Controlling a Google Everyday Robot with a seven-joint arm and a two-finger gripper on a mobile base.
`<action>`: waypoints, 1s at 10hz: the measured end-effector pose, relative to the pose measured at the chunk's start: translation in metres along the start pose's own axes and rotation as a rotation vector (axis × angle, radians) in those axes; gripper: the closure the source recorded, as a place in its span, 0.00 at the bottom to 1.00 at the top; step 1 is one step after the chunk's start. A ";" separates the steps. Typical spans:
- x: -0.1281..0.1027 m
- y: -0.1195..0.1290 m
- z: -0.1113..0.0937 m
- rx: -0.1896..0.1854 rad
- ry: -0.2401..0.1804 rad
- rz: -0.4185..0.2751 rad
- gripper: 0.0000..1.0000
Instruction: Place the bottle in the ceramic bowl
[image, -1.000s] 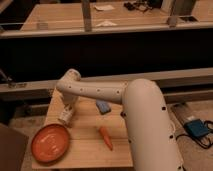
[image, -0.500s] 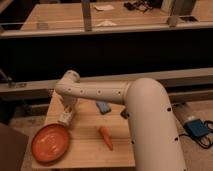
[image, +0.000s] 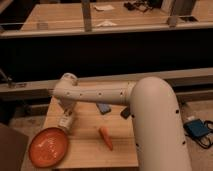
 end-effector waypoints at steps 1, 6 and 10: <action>-0.005 0.001 -0.003 -0.001 0.001 -0.013 1.00; -0.023 -0.001 -0.013 -0.008 0.006 -0.050 1.00; -0.034 -0.003 -0.020 -0.013 0.011 -0.086 1.00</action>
